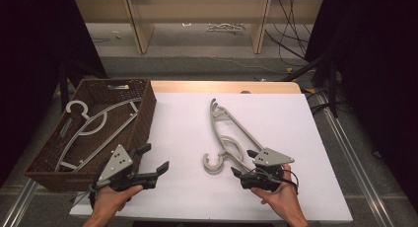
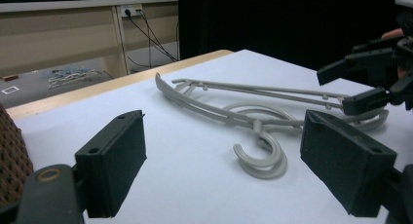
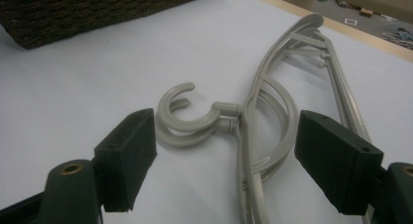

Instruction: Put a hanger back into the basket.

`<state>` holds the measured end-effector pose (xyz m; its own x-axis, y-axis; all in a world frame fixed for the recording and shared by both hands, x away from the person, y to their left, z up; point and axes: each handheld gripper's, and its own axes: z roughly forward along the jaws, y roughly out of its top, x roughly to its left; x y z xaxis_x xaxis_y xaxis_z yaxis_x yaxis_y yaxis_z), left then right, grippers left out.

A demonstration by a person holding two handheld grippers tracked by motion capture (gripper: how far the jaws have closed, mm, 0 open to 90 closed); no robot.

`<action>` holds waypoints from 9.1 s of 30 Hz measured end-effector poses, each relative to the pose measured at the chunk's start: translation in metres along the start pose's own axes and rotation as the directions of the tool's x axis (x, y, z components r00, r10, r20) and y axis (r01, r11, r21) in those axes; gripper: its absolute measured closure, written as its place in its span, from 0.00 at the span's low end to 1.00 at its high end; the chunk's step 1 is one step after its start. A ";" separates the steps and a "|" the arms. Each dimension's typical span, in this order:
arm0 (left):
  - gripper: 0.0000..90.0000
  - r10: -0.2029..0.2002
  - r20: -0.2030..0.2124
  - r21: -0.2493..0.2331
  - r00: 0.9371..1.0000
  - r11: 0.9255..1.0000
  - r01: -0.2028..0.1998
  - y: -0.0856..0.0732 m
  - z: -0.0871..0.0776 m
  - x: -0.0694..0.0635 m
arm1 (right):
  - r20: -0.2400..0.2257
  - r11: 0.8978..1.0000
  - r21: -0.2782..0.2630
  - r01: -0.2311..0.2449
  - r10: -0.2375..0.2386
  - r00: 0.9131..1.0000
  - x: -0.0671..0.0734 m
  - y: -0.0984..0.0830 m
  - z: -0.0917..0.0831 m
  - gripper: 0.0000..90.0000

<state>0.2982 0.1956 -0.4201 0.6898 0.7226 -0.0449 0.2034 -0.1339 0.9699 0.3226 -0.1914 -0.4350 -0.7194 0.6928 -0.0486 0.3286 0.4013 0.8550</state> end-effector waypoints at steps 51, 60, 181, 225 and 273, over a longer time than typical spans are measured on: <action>0.18 0.061 0.081 0.063 0.995 0.996 -0.066 -0.014 0.014 -0.008 | -0.028 0.900 0.435 -0.035 0.053 0.998 -0.036 -0.007 0.054 0.74; 0.19 0.056 0.064 0.076 0.996 0.995 -0.061 -0.015 0.015 -0.005 | -0.040 0.887 0.457 -0.069 0.098 0.994 -0.034 -0.005 0.050 0.84; 0.88 0.237 0.316 0.299 0.919 0.894 -0.333 0.079 0.120 0.005 | 0.053 0.999 0.043 0.004 -0.006 0.999 -0.025 0.017 -0.015 0.37; 0.88 0.169 -0.084 0.249 0.982 0.958 -0.144 0.138 -0.018 0.148 | 0.040 0.990 0.138 -0.010 0.004 0.999 -0.020 -0.001 -0.001 0.32; 0.88 0.108 -0.216 0.280 0.970 0.959 -0.044 0.055 -0.086 0.233 | 0.031 0.987 0.157 -0.030 0.025 0.999 -0.020 -0.004 0.002 0.32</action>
<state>0.4102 0.4150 -0.3569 0.5409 0.8335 0.1127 0.3594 -0.3502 0.8650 0.3367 -0.2055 -0.4380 -0.6916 0.7210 -0.0430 0.4419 0.4694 0.7645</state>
